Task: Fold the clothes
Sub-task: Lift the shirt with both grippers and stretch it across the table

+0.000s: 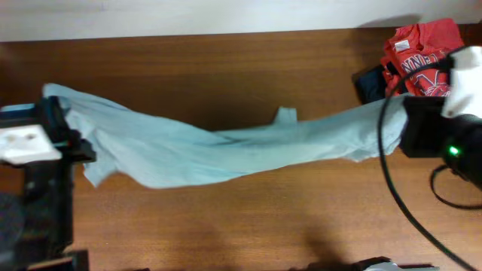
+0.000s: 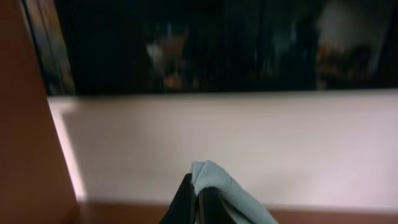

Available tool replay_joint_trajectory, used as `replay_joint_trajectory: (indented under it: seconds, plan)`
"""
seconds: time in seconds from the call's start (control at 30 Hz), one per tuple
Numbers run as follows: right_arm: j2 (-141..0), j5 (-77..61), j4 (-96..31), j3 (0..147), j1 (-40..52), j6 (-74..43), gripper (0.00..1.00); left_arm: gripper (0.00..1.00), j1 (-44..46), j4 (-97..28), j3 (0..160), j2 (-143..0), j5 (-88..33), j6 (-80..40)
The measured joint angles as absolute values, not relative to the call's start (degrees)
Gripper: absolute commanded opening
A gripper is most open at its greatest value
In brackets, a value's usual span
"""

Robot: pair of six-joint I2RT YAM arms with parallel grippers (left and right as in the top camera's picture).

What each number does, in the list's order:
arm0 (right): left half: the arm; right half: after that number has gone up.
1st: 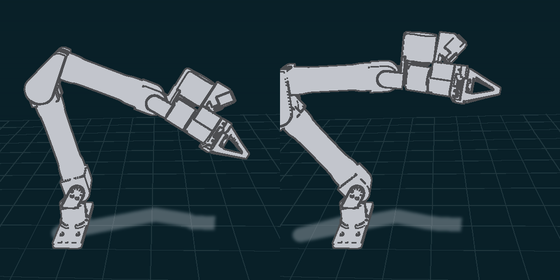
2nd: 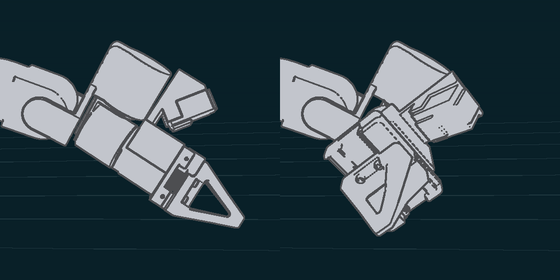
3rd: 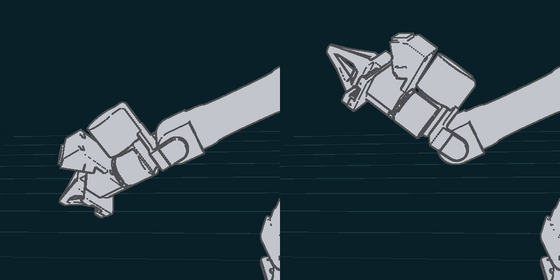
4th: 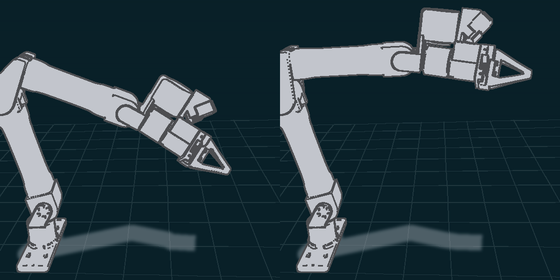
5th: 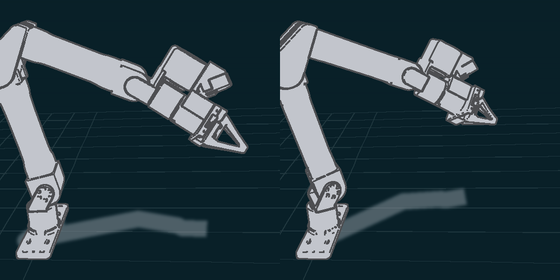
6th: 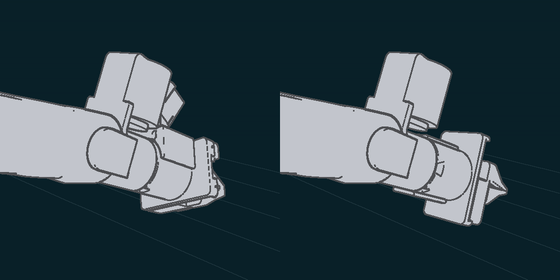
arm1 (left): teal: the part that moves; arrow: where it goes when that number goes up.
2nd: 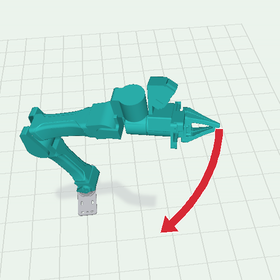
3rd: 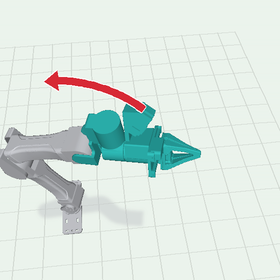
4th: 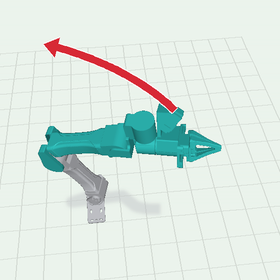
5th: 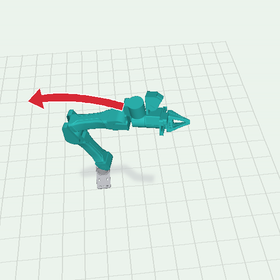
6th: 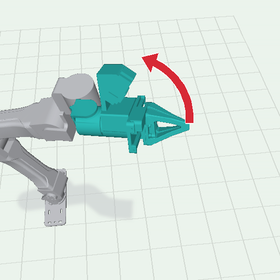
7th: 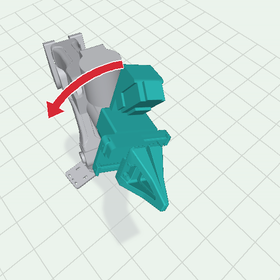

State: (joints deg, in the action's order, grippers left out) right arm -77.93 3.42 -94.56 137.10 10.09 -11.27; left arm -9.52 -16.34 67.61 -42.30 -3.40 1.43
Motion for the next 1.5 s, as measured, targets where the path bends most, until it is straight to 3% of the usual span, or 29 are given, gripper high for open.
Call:
replay_joint_trajectory:
  seconds: [0.4,0.67,0.93,1.13,1.5]
  plan:
    - [-77.1,5.8,-96.1,147.1,10.1,-7.6,0.04,0.01,-9.5,-19.5,77.3,-41.6,-5.8,0.5]
    - [-86.7,6.7,-92.4,147.6,10.1,-5.3,0.04,0.01,-9.5,-19.1,77.6,-52.5,-5.9,0.3]
    - [-102.9,6.8,-78.8,147.0,8.9,-1.6,0.04,0.01,-9.5,-2.0,77.5,-76.0,-9.5,-1.6]
    - [-106.4,6.8,-69.8,146.3,5.1,0.8,0.04,0.01,-9.5,9.9,77.8,-85.7,-13.6,-7.5]
    - [-105.3,6.2,-61.7,149.4,2.9,6.3,0.04,0.01,-9.5,8.6,92.6,-86.8,-18.6,-12.4]
